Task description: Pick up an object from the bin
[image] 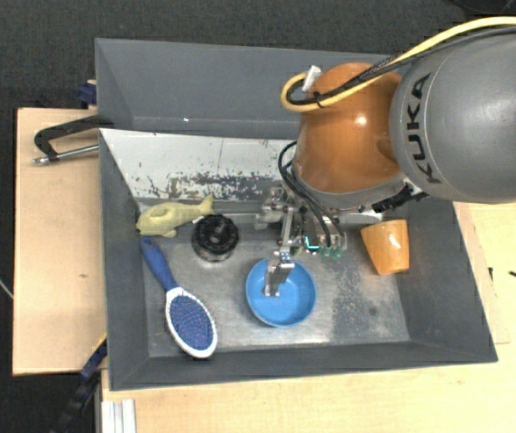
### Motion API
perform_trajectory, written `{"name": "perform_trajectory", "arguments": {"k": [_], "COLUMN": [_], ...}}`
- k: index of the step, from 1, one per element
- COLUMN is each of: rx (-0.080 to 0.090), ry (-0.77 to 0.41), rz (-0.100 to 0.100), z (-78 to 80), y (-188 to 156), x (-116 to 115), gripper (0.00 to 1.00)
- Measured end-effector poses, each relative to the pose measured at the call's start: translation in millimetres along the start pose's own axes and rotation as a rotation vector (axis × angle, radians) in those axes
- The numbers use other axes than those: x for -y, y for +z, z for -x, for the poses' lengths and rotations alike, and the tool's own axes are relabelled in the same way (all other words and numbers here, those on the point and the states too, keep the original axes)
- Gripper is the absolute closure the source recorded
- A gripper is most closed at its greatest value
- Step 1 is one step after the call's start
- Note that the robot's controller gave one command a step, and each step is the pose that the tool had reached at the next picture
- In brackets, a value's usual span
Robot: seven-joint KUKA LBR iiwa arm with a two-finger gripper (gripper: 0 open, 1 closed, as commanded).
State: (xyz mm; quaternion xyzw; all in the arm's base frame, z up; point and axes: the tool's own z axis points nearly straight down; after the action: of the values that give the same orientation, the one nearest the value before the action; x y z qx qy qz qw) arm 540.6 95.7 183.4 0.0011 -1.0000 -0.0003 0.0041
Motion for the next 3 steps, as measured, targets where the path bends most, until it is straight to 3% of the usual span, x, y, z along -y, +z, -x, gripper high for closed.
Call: {"name": "perform_trajectory", "arguments": {"k": [1,2,3], "rx": [0.014,0.017,0.017], "ry": [-0.294,-0.51,-0.666], "rz": [0.001,-0.001,-0.004], "z": [23.2,17.0,17.5], "y": [110.9,81.2,55.3], "x": [65.2,26.9,32.4], "gripper": [0.0,0.0,0.0]}}
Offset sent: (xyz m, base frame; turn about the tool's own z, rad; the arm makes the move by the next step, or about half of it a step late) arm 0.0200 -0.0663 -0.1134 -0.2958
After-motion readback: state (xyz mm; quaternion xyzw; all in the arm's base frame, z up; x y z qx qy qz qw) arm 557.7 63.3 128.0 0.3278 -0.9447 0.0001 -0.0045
